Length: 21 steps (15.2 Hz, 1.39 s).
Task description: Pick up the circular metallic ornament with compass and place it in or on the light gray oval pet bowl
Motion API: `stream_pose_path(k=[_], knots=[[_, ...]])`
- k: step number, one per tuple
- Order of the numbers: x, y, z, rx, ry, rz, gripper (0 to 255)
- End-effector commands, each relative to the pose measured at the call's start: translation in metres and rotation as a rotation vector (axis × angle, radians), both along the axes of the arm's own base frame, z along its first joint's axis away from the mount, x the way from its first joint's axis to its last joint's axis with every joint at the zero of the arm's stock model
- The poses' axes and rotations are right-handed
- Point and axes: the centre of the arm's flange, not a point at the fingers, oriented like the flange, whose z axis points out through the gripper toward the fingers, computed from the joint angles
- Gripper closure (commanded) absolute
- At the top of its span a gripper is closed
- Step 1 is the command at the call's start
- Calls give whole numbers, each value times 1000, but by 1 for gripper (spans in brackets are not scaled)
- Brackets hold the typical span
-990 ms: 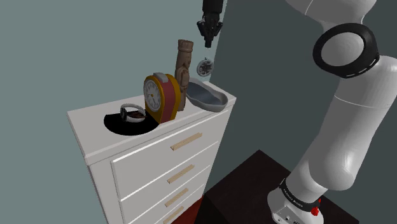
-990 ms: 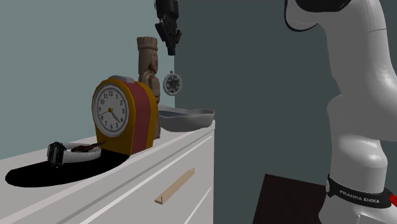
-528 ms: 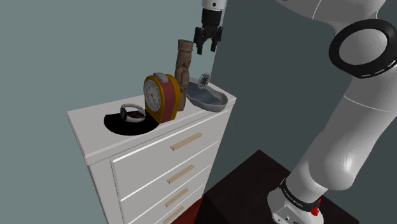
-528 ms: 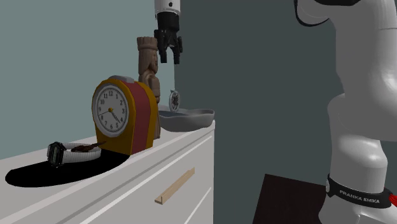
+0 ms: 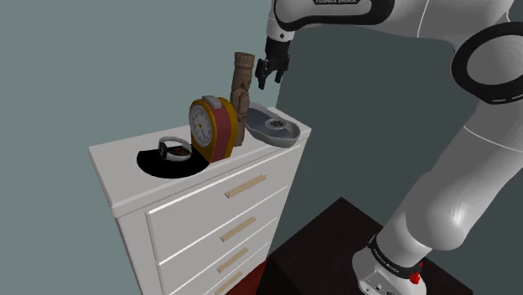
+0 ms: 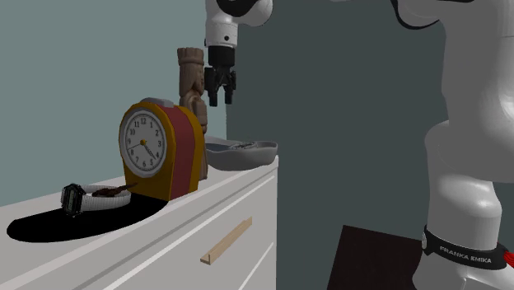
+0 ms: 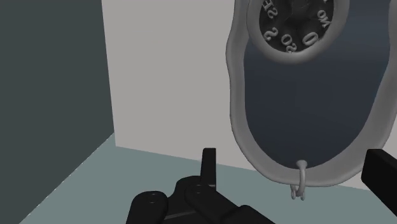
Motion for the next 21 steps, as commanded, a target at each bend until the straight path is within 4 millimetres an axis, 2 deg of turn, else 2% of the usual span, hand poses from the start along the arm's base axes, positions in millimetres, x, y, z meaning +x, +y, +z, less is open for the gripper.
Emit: stream_pose_path(k=[1, 3, 11, 12, 21], knots=[[2, -2, -11, 0, -1, 1, 0], [3, -3, -20, 0, -1, 1, 0], [3, -3, -20, 0, -1, 1, 0], [3, -3, -20, 0, -1, 1, 255], [3, -3, -20, 0, -1, 1, 255]])
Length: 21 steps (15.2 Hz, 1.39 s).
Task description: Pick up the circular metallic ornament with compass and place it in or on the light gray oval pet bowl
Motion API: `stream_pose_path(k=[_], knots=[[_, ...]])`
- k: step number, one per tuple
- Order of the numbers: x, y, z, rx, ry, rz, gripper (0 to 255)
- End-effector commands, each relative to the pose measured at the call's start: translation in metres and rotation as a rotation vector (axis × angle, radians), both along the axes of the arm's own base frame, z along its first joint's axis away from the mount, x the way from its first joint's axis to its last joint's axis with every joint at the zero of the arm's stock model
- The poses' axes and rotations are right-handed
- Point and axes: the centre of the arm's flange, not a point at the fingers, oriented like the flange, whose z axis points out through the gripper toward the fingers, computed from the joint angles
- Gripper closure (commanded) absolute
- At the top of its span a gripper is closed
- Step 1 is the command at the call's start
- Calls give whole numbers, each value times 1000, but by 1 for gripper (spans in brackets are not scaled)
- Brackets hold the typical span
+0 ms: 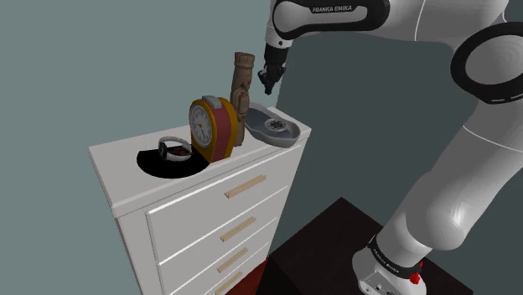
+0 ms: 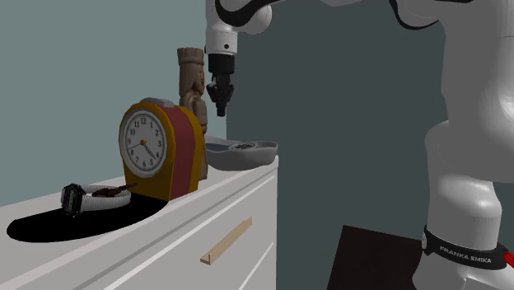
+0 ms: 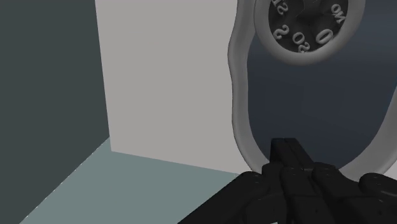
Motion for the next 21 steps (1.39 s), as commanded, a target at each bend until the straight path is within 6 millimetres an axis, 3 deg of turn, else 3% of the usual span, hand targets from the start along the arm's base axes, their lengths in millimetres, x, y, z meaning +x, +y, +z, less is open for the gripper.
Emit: stream_pose_path(k=[1, 7, 13, 21], knots=[[0, 0, 0, 0, 0, 0, 0], [-62, 18, -34, 14, -28, -579, 0], [-103, 66, -69, 29, -57, -1155, 0], [-103, 60, -108, 29, -57, -1155, 0]])
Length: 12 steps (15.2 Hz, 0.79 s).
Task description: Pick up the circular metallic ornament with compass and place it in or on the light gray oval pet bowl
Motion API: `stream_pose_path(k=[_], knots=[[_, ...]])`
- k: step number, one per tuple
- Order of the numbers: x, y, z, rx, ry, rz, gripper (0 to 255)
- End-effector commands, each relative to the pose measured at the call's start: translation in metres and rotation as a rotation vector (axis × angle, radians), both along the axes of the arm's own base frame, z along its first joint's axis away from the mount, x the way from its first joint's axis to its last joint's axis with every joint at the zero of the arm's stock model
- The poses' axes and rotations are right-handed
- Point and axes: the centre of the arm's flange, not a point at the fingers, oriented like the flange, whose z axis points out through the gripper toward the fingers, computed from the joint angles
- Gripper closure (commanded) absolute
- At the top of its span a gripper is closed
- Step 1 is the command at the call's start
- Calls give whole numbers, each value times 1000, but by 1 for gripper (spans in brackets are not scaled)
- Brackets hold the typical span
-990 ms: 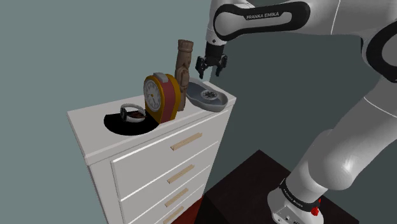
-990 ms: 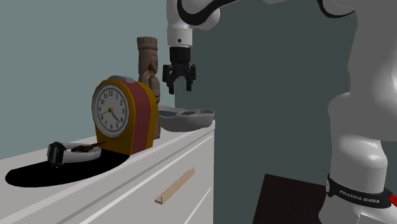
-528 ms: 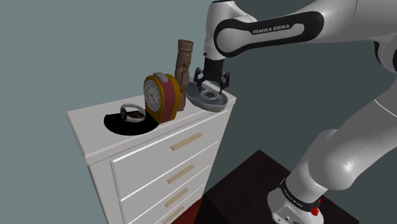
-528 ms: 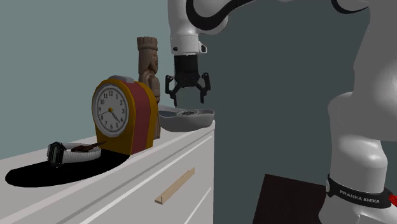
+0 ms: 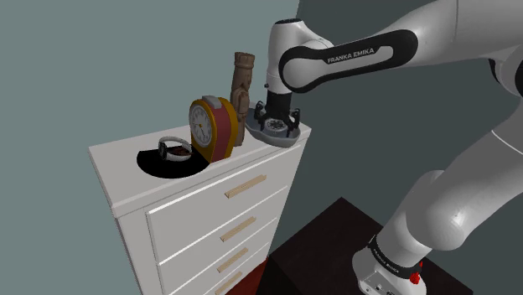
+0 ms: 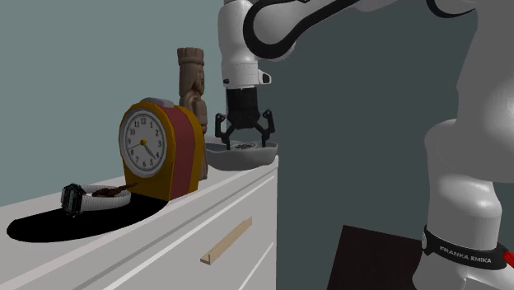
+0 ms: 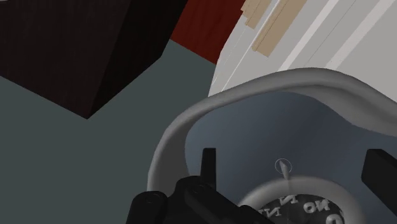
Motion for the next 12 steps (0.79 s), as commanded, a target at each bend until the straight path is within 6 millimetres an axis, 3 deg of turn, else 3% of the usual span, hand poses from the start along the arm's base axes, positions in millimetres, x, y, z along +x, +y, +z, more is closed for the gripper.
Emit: stream_pose_path(k=[1, 8, 9, 12], knots=[[1, -1, -3, 0, -1, -1, 0], [1, -1, -3, 0, 0, -1, 0], [1, -1, -3, 0, 0, -1, 255], [2, -2, -3, 0, 0, -1, 255]])
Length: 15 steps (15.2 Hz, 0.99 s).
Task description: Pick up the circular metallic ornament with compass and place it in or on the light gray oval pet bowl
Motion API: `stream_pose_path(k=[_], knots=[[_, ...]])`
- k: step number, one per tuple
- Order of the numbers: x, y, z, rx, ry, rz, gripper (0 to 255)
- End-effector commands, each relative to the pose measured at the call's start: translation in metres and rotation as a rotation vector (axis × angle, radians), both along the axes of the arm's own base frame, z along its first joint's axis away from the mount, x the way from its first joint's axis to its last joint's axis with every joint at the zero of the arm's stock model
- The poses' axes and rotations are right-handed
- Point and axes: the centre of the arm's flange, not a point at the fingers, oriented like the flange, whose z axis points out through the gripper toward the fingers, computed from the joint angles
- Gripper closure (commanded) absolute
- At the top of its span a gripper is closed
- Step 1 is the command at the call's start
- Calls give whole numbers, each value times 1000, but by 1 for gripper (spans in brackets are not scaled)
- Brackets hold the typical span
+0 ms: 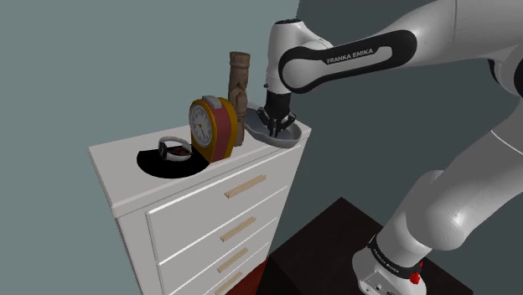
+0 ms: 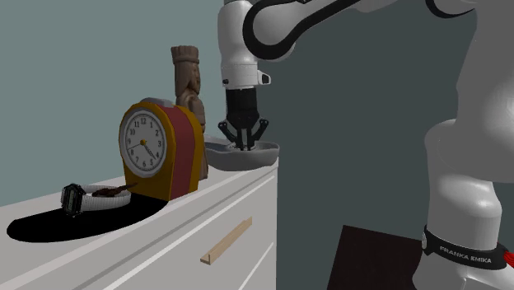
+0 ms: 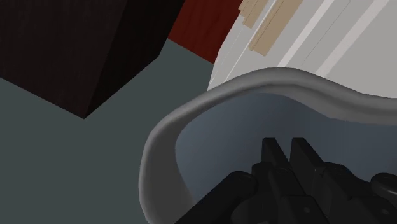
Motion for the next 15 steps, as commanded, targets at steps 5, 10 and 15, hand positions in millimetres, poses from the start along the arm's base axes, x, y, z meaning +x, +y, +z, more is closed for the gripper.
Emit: stream_pose_path(k=[5, 10, 15], knots=[[1, -1, -3, -2, 7, -3, 255], [-1, -2, 19, -2, 7, -2, 255], [-1, -2, 45, -2, 7, -2, 255]])
